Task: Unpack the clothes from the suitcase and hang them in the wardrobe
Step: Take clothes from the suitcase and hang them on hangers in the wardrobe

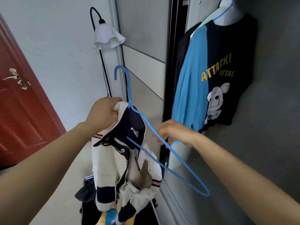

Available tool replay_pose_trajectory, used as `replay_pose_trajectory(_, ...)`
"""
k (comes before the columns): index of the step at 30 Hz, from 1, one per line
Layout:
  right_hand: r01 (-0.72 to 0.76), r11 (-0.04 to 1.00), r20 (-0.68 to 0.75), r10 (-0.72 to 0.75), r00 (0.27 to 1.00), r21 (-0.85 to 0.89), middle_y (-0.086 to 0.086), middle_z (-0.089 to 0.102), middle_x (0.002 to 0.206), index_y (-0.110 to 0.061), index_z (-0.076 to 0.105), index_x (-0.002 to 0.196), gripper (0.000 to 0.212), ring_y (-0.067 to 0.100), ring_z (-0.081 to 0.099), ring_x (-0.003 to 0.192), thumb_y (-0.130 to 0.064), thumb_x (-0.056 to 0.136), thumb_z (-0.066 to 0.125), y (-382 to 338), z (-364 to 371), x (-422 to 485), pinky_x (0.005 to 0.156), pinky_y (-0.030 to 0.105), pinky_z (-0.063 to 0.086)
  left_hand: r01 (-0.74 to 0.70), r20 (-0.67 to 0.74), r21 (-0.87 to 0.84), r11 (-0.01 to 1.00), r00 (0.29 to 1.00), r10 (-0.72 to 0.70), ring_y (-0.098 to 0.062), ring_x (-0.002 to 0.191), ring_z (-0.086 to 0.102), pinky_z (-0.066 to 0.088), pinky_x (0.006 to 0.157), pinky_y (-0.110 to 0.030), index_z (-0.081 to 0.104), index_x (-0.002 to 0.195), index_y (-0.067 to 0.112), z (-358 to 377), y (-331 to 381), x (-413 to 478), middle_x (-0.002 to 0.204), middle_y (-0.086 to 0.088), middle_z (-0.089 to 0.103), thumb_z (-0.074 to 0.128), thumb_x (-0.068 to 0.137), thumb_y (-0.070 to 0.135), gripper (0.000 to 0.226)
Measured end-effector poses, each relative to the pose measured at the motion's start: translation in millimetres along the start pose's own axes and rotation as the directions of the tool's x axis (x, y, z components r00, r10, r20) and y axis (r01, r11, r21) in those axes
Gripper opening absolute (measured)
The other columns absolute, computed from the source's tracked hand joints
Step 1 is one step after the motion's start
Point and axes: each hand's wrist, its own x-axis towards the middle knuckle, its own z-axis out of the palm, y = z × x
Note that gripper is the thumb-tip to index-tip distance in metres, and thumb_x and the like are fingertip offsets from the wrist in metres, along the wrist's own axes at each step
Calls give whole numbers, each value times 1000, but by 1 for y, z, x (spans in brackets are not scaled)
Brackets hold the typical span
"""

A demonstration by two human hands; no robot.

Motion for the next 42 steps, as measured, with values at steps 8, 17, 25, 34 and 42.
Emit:
replay_pose_trajectory(8,-28,936,-221,-53,974,-350,-2,44,49,-16,37,50,50,15,43,47,-34,86,66,23,86,37,48,26,36,-28,-115,-69,997,993,20,-7,51,36,28,51,-27,29,56,38,-25,2,-19,51,9,40,51,79,1,48)
replay_pose_trajectory(17,-56,998,-274,59,960,19,1,66,74,-7,65,82,25,21,60,75,-21,98,51,44,80,69,65,29,44,102,-103,150,983,991,-87,-27,58,45,43,54,-35,37,56,30,-49,-33,-56,54,8,46,44,75,15,25)
replay_pose_trajectory(25,283,946,8,-285,958,-156,-5,73,91,-22,68,100,23,9,69,85,-27,80,78,7,59,42,70,20,55,235,-152,266,935,968,-200,-32,66,52,43,59,-37,53,67,21,-68,-72,-86,67,-4,56,40,72,18,14)
replay_pose_trajectory(34,-105,897,-246,-4,969,-428,5,71,77,-9,72,88,34,22,65,70,-33,67,85,28,40,66,65,35,56,238,-181,357,903,966,-183,-33,67,55,47,57,-37,62,73,15,-78,-70,-75,67,-5,60,40,71,23,24)
replay_pose_trajectory(42,-149,832,-155,77,985,-534,9,67,83,-10,64,79,8,28,65,83,-5,80,71,11,10,74,70,31,50,402,-222,343,849,913,-343,-34,66,50,42,61,-36,60,73,12,-80,-77,-96,68,-8,59,49,78,6,14)
